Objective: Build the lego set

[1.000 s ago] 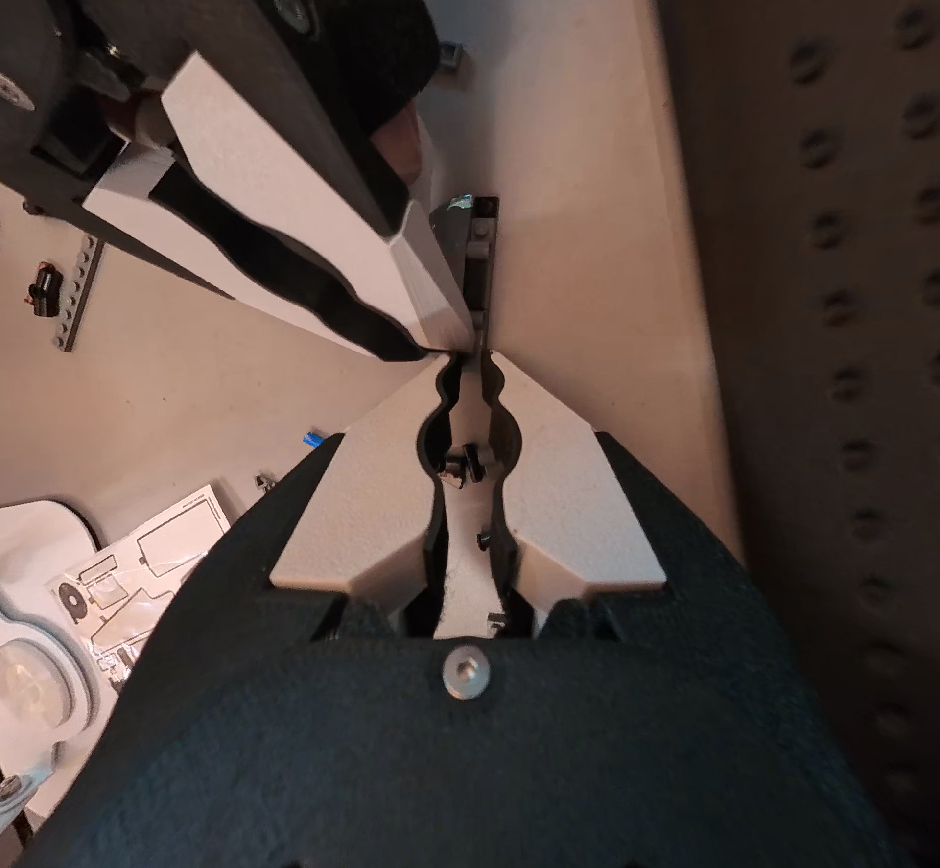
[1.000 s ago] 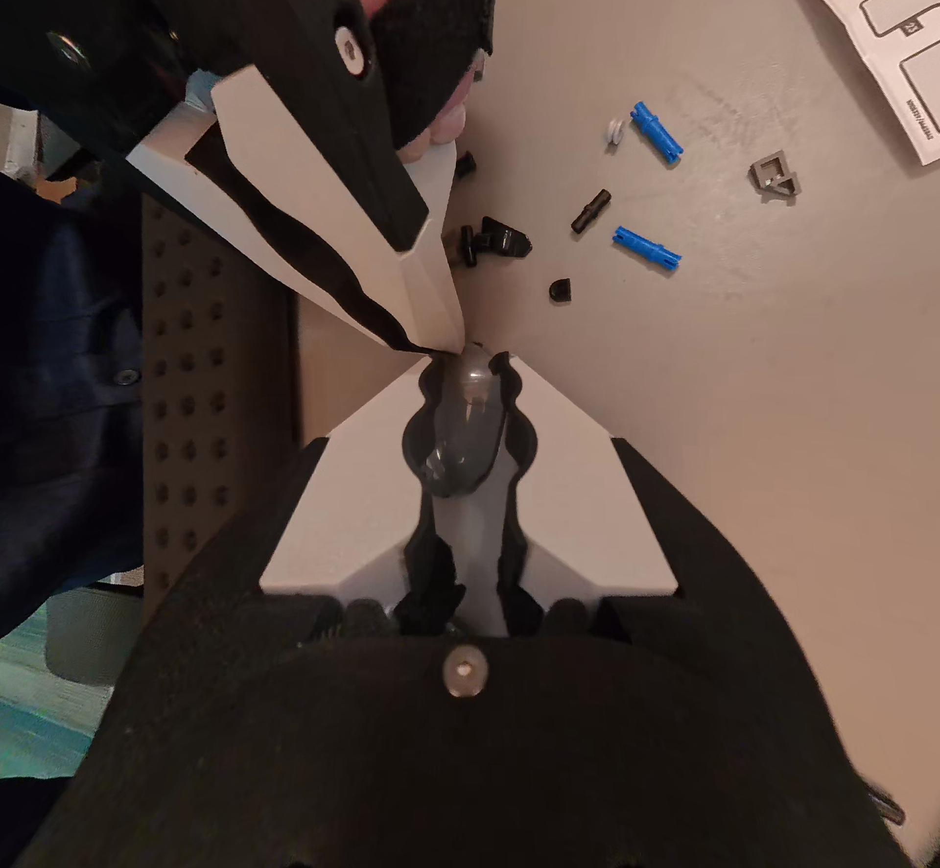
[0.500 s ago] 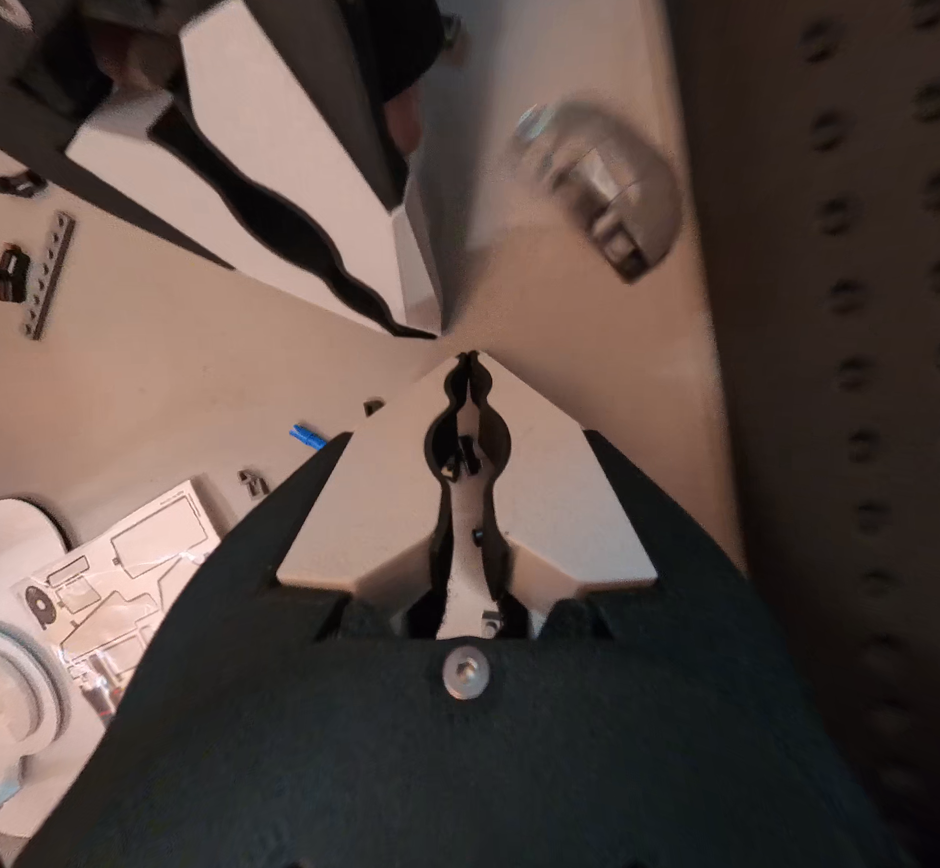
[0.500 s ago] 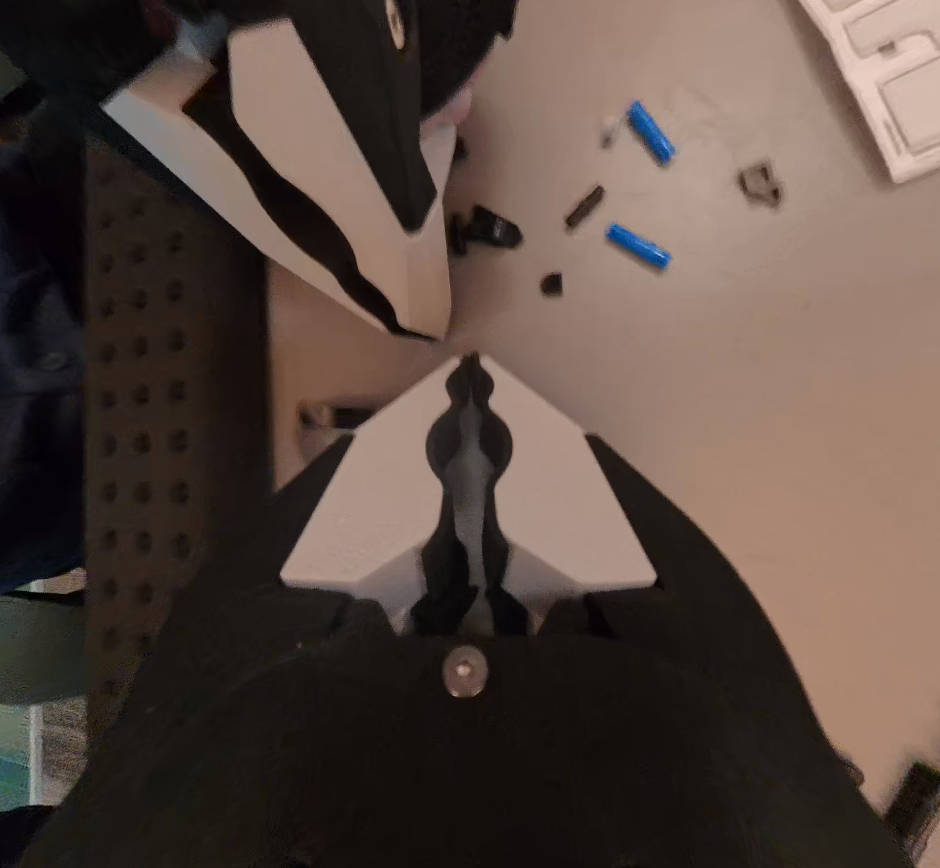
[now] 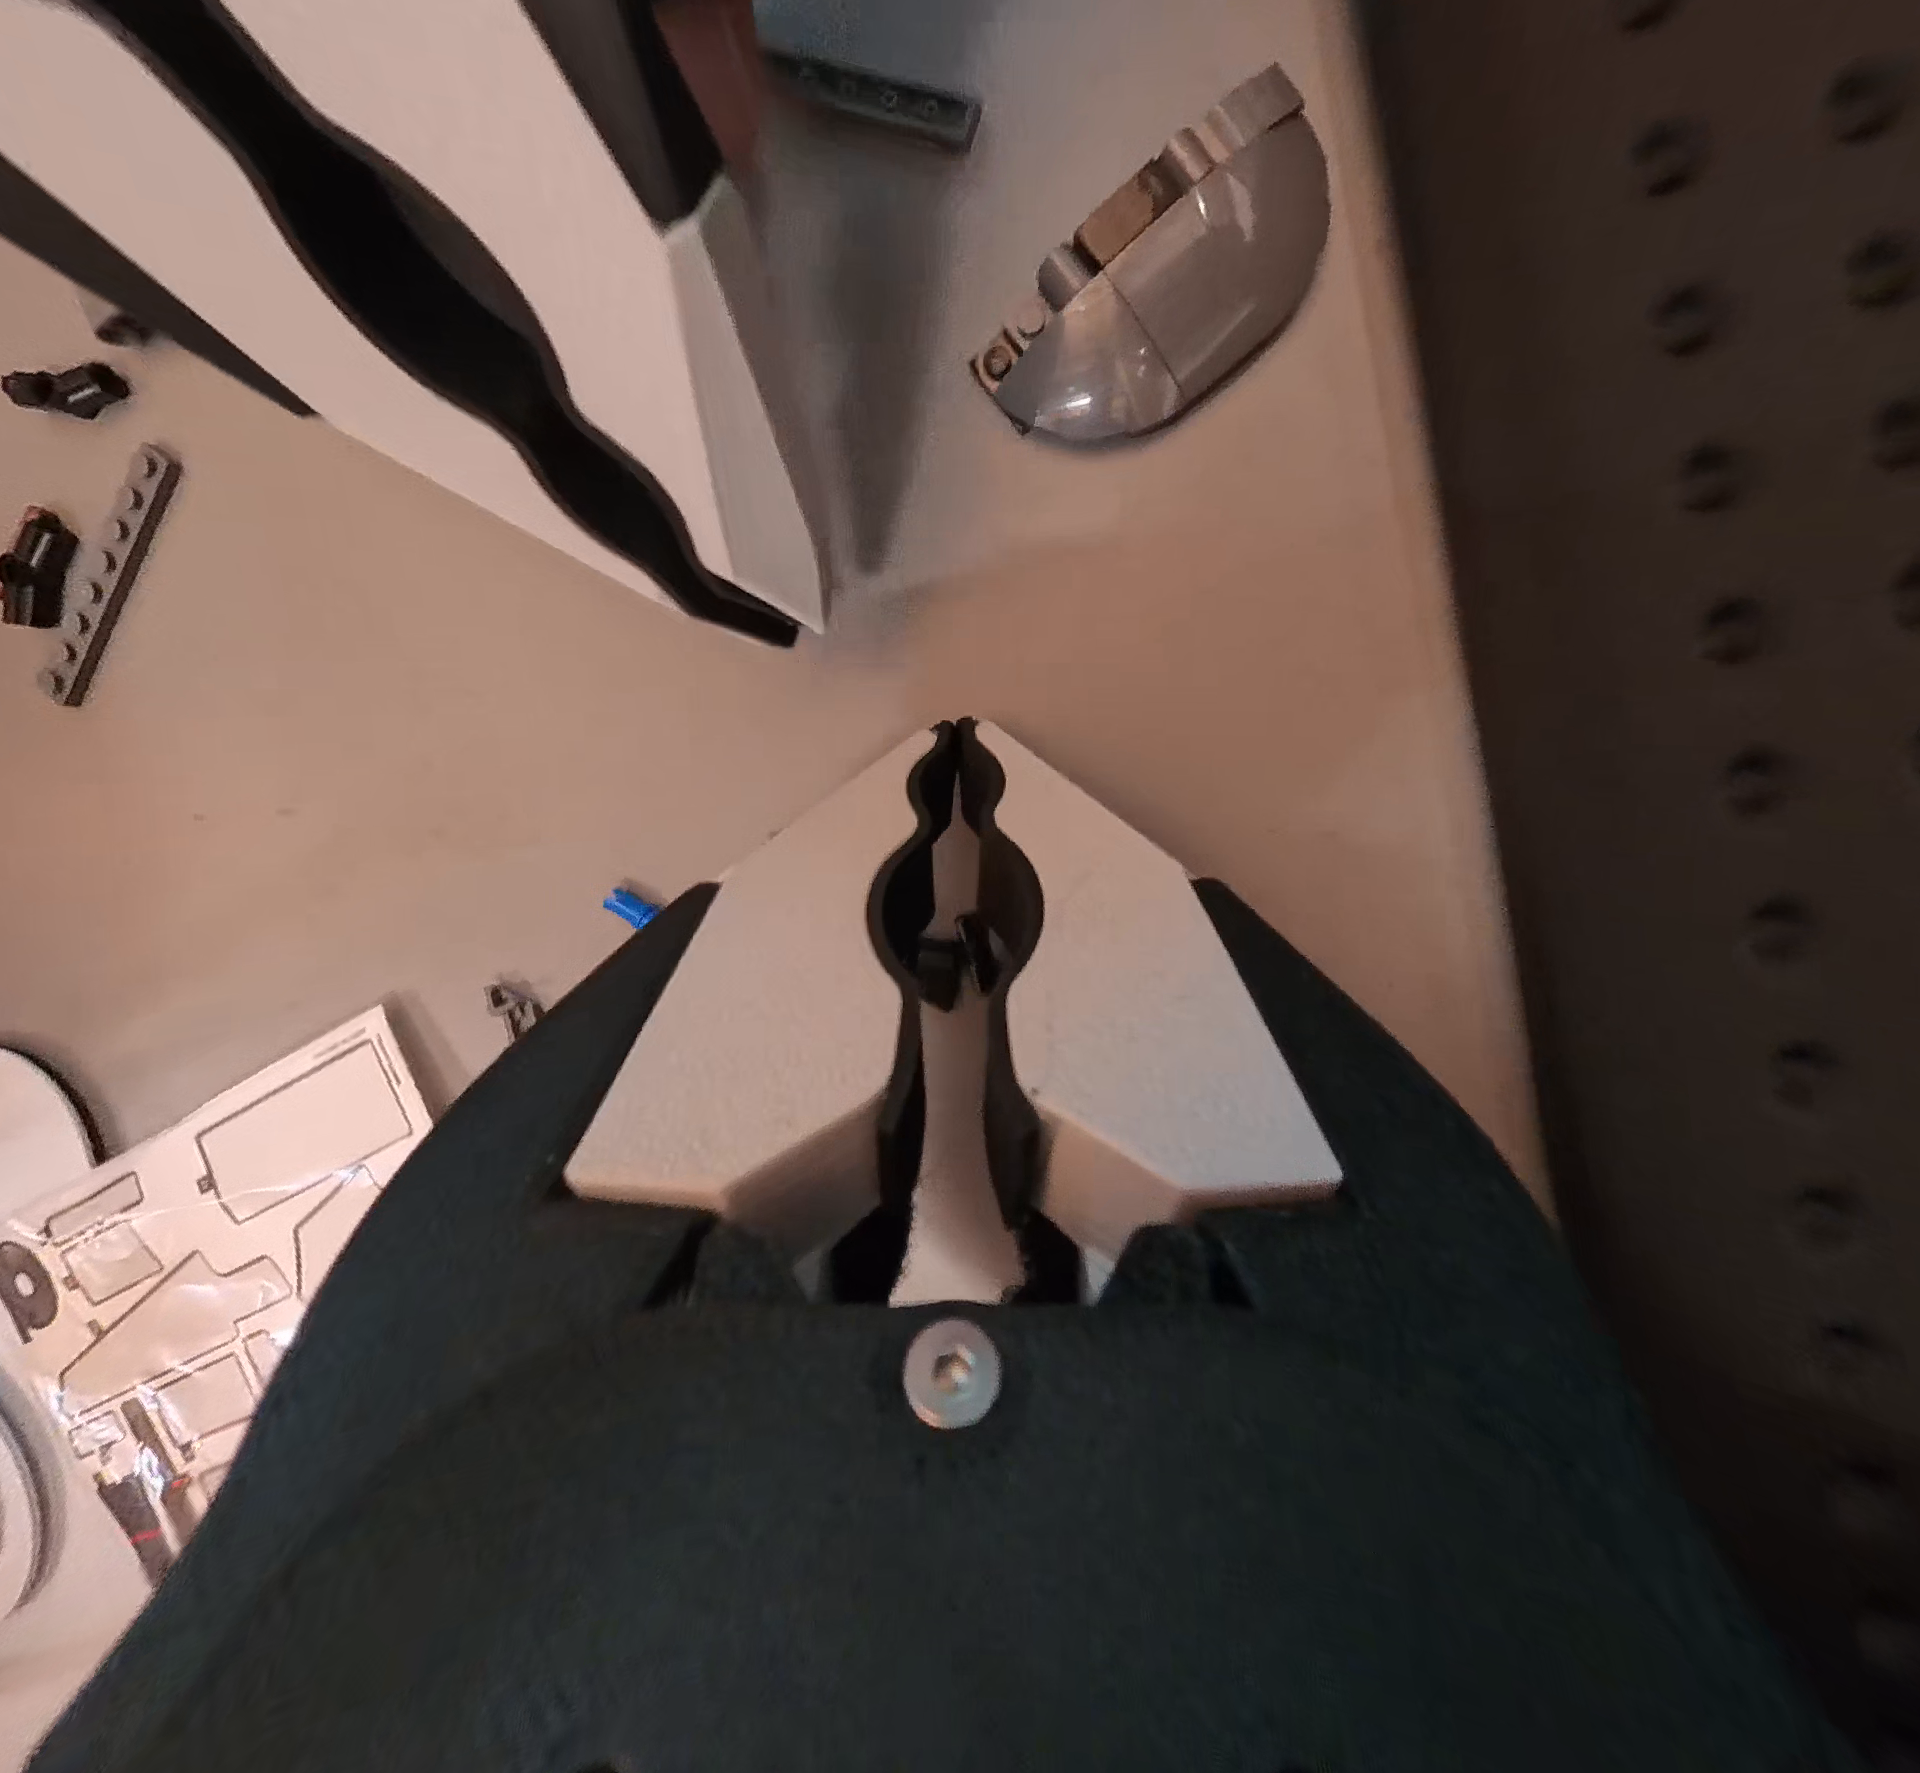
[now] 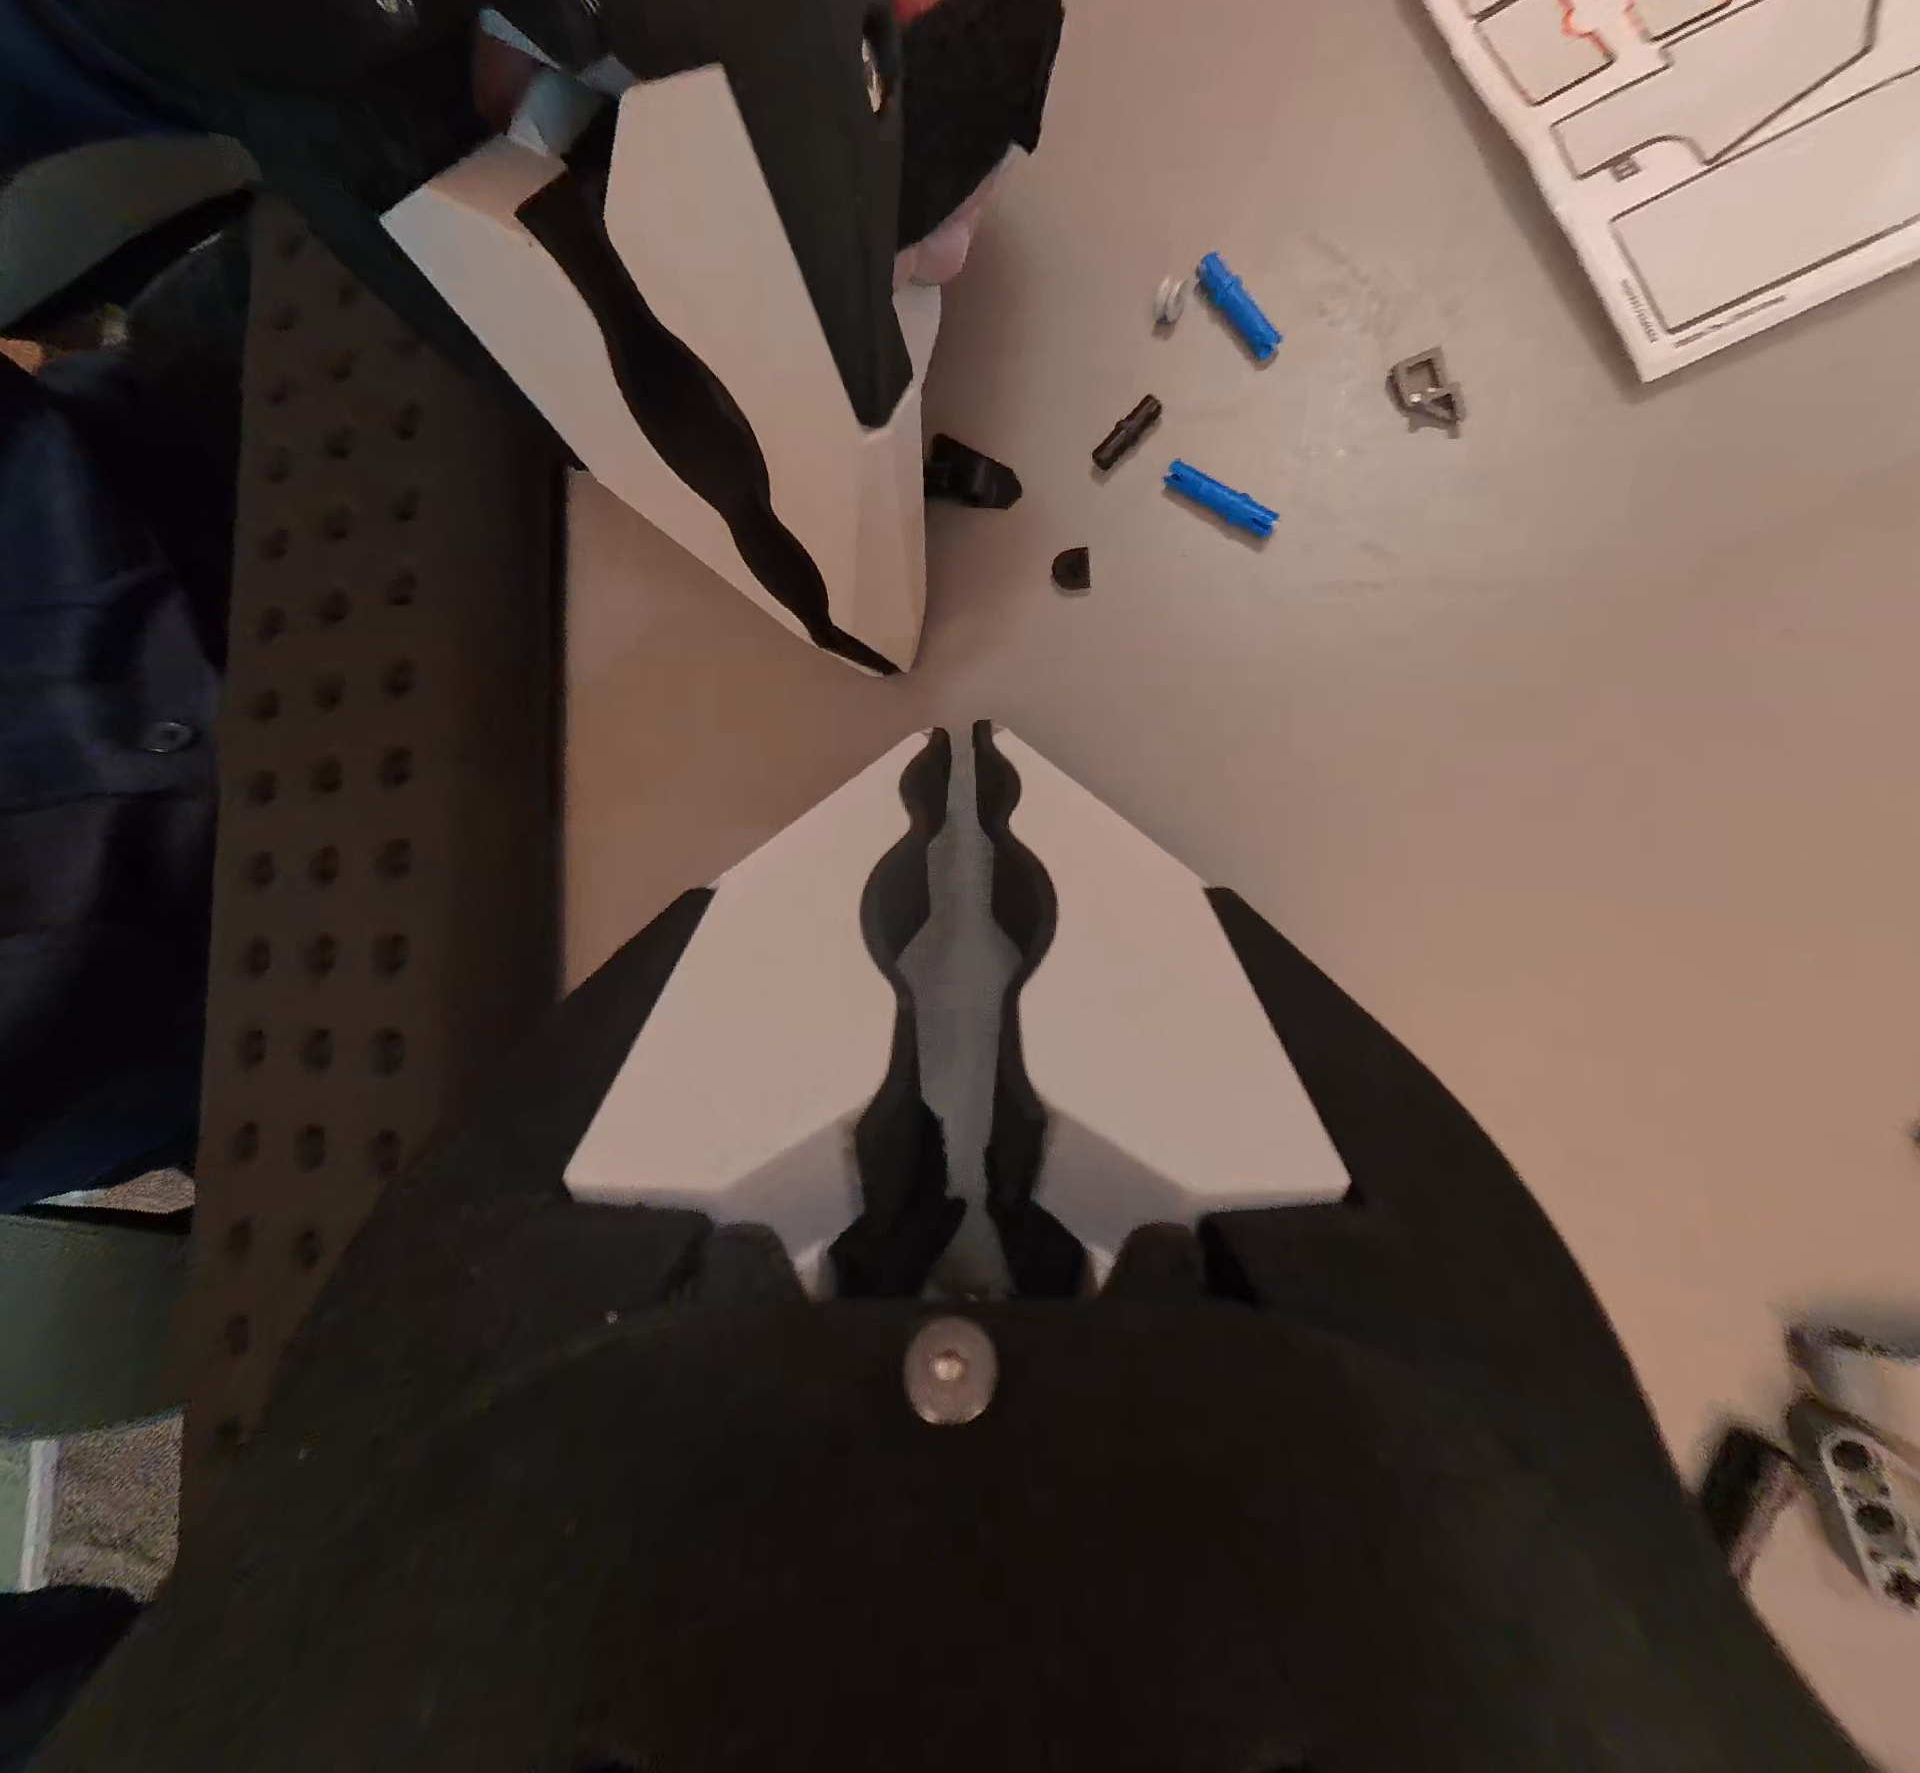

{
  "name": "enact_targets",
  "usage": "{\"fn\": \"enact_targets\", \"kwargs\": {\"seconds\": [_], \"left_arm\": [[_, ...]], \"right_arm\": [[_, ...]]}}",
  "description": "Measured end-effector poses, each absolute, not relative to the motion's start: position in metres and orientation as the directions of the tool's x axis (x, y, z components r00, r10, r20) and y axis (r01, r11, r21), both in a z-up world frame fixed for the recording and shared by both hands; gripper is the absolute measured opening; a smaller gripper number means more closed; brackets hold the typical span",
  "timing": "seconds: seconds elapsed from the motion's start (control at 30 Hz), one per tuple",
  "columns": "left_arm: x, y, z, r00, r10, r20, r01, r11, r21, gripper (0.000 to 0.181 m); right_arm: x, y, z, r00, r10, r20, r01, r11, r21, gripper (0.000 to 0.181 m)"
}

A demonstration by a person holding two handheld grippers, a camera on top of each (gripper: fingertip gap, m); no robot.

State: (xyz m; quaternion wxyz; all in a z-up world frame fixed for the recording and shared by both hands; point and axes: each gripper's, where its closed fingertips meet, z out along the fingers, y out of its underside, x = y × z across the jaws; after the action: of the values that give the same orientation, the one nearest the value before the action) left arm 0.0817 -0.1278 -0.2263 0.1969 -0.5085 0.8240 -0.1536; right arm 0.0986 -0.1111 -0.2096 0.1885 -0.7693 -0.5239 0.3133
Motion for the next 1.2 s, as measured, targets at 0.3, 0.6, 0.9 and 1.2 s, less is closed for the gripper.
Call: {"fn": "enact_targets", "kwargs": {"seconds": [0.3, 0.6, 0.9, 1.2], "left_arm": [[0.106, -0.156, -0.208, -0.442, -0.885, -0.144, -0.685, 0.437, -0.583, 0.000], [0.110, -0.153, -0.214, -0.430, -0.894, -0.124, -0.692, 0.414, -0.592, 0.000], [0.118, -0.157, -0.205, -0.423, -0.902, -0.089, -0.653, 0.372, -0.660, 0.000], [0.122, -0.146, -0.196, -0.364, -0.929, -0.067, -0.641, 0.302, -0.705, 0.015]], "right_arm": [[0.120, -0.138, -0.214, 0.164, 0.924, -0.346, 0.760, -0.342, -0.553, 0.003], [0.125, -0.144, -0.215, 0.137, 0.922, -0.363, 0.770, -0.330, -0.547, 0.001], [0.133, -0.150, -0.214, 0.118, 0.920, -0.374, 0.773, -0.322, -0.547, 0.002], [0.132, -0.149, -0.211, 0.113, 0.920, -0.374, 0.757, -0.324, -0.567, 0.008]]}}
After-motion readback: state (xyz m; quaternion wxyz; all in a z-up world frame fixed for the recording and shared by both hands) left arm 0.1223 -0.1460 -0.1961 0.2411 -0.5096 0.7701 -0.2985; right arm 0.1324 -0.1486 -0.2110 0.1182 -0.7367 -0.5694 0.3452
